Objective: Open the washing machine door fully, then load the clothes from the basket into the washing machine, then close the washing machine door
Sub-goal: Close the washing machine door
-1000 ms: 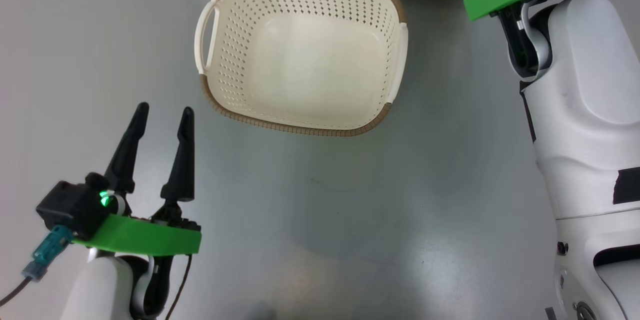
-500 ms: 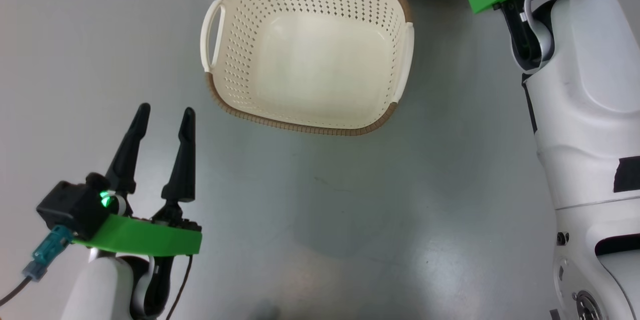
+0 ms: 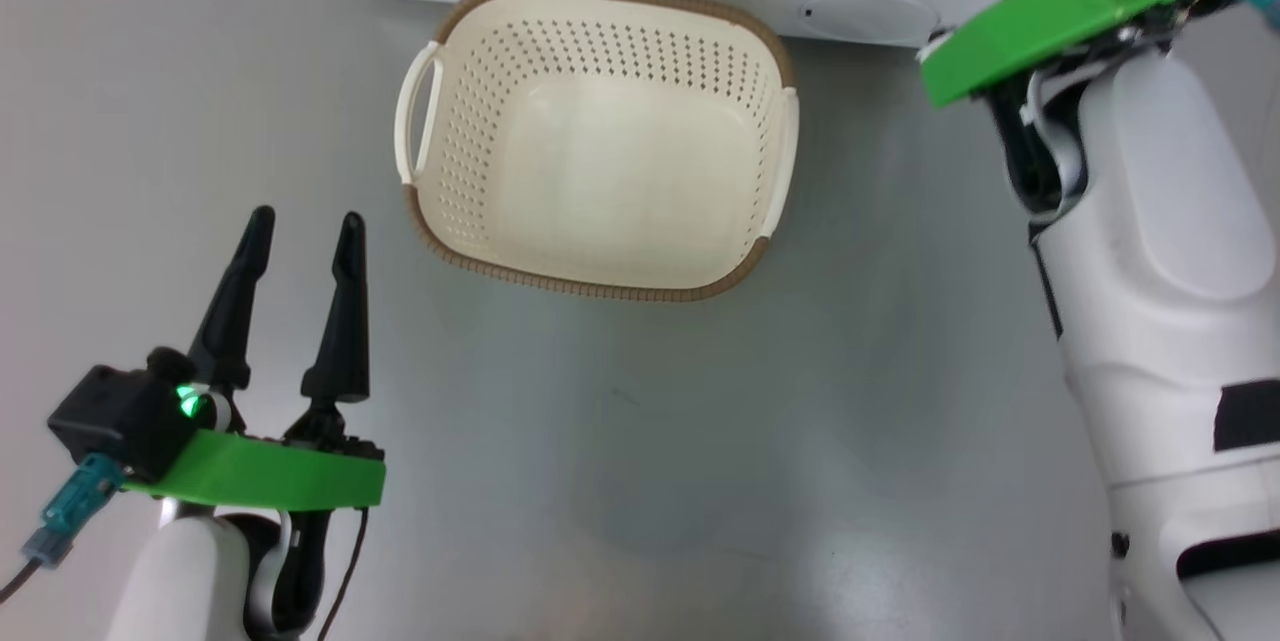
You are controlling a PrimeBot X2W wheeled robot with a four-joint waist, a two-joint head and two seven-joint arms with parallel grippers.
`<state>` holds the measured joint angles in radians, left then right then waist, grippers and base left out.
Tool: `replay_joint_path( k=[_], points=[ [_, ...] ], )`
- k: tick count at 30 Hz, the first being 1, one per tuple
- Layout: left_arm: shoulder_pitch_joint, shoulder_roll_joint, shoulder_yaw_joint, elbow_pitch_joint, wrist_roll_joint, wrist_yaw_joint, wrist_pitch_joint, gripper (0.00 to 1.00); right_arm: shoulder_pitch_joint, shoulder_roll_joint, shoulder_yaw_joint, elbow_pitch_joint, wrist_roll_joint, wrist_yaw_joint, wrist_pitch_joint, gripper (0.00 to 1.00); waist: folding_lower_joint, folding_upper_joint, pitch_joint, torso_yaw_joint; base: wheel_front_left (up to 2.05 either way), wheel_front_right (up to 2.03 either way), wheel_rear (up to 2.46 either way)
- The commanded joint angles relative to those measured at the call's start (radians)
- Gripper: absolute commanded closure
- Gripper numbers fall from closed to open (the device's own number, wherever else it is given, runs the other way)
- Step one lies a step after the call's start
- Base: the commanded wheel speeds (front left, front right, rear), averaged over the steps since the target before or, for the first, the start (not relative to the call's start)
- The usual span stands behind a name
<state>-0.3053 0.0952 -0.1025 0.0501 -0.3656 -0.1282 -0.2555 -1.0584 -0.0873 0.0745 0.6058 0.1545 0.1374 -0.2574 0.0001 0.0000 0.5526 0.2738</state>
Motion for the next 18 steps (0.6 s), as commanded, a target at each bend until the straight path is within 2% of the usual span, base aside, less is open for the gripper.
replay_joint_path(
  k=[1,14,18],
  points=[
    [0.02,0.035,0.044,-0.018,0.015,-0.002,-0.006,0.0,0.054,0.036,0.033,-0.045,0.029,-0.007,-0.004,1.0,-0.0001,0.0,-0.041,-0.032,0.0,0.0,0.0],
    [0.099,0.052,0.116,-0.012,0.047,-0.002,-0.006,0.0,0.303,0.015,0.131,-0.168,0.099,-0.007,-0.004,1.0,-0.0001,0.0,-0.204,-0.144,0.0,0.0,0.0],
    [0.121,0.05,0.132,-0.01,0.054,-0.002,-0.006,0.0,0.364,0.011,0.139,-0.192,0.108,-0.007,-0.004,0.92,-0.0001,0.0,-0.242,-0.171,0.0,0.0,0.0]
  ],
)
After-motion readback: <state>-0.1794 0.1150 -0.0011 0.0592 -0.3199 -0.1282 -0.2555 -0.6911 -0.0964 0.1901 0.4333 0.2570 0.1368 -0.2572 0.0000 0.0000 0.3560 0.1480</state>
